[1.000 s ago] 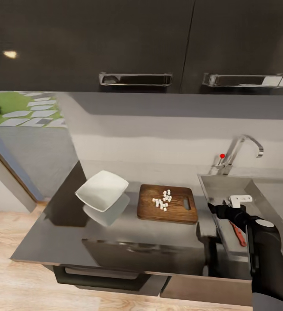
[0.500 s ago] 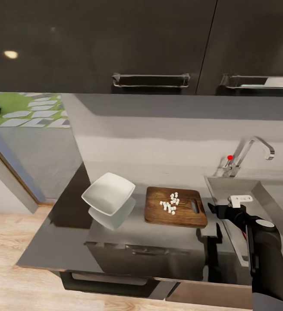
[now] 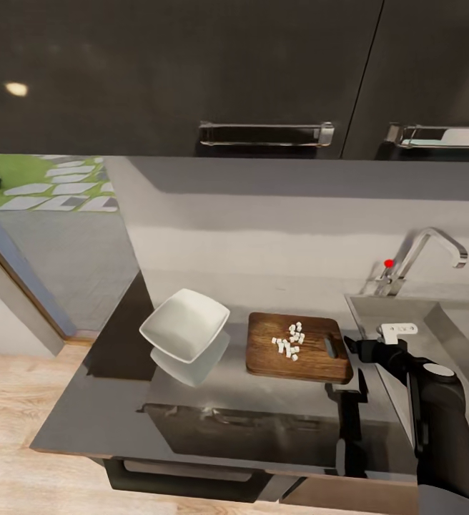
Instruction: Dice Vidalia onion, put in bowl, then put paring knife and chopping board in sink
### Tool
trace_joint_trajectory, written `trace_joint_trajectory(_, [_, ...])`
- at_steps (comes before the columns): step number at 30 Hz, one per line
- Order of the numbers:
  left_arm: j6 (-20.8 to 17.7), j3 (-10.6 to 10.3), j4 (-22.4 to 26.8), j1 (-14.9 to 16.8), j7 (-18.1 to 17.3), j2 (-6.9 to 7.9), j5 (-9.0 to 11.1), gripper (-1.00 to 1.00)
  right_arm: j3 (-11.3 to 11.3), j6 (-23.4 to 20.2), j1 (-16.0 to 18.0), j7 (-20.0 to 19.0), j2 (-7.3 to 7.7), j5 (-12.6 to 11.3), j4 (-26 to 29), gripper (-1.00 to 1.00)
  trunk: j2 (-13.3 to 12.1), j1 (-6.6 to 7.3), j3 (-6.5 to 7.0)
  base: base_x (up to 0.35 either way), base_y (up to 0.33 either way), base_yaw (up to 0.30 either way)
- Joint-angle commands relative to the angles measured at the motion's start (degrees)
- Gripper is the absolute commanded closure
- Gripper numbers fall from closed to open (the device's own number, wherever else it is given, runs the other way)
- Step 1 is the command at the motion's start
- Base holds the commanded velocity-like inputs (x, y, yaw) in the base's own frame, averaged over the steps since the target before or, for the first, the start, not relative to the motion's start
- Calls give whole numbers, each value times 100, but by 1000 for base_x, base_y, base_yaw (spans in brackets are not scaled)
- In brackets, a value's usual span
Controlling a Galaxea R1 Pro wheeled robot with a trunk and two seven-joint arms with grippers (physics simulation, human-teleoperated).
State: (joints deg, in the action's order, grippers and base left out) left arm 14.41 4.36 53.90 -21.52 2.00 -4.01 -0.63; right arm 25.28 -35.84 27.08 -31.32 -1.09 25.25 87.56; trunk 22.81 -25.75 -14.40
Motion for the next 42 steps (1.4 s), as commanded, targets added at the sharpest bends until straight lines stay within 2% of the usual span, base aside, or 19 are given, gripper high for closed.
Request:
trace_joint_trajectory(1, [9,7,6,-1,11,-4,-8,-100,13,-10,8,-59,-6,60,4,-100,11,-3,-16,1,1,0])
trace_joint_trajectory(37, [9,8,-37,-1,11,-8,0,-100,3,-11,8,-59,-14,50,-8,-100,11,-3,-330,0,0,0])
trace_joint_trajectory(42, [9,9,-38,-1,11,-6,1,-100,2,-11,8,-59,-14,50,-9,-100,11,-3,-375,142,51,0])
